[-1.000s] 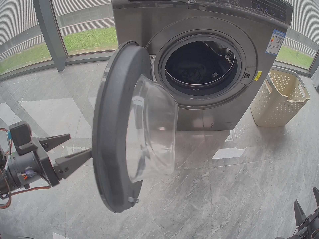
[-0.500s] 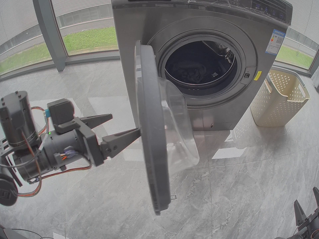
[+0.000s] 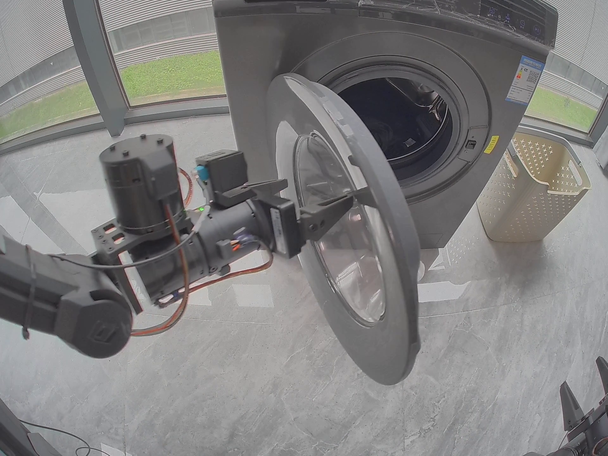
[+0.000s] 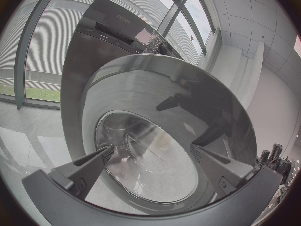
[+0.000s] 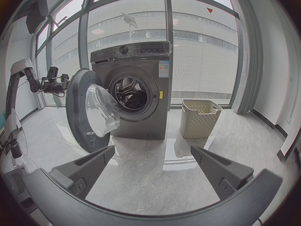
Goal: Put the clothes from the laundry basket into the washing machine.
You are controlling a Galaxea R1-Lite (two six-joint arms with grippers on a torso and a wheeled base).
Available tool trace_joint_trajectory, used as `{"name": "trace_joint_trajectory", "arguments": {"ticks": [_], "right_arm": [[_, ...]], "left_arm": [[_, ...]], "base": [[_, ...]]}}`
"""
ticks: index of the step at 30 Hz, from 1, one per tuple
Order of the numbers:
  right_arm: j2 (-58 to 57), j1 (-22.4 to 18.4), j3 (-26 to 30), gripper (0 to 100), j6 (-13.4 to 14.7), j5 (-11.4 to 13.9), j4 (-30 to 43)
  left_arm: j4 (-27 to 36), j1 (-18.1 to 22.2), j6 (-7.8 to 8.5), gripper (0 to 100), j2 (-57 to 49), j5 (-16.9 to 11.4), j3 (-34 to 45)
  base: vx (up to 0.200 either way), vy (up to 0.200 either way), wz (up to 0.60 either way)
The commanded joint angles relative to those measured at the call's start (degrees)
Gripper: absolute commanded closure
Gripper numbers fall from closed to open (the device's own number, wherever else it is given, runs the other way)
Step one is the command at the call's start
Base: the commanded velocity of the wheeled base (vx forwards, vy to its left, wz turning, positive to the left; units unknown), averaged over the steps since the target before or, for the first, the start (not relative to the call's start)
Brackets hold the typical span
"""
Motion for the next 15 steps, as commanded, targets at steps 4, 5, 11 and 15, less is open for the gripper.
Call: {"name": "trace_joint_trajectory", "arguments": {"ticks": [4, 5, 11, 15], "right_arm": [[-0.93, 0.0, 1.01, 0, -0.04, 0.02, -0.01], [-0.93, 0.0, 1.01, 0, -0.04, 0.02, -0.01], [-0.93, 0.0, 1.01, 0, -0.04, 0.02, -0.01], [-0.93, 0.0, 1.01, 0, -0.04, 0.02, -0.01]], "left_arm": [[-2.14, -1.75, -0.5, 0, 11.26, 3.86, -11.17], [-2.14, -1.75, -0.94, 0, 12.14, 4.56, -13.1], [-2.05, -1.31, -2.44, 0, 15.56, 7.02, -19.08], [-1.87, -0.87, -2.79, 0, 17.67, 7.55, -22.94]], "base": [[0.0, 0.0, 0.0], [0.0, 0.0, 0.0], [0.0, 0.0, 0.0], [0.0, 0.0, 0.0]]}}
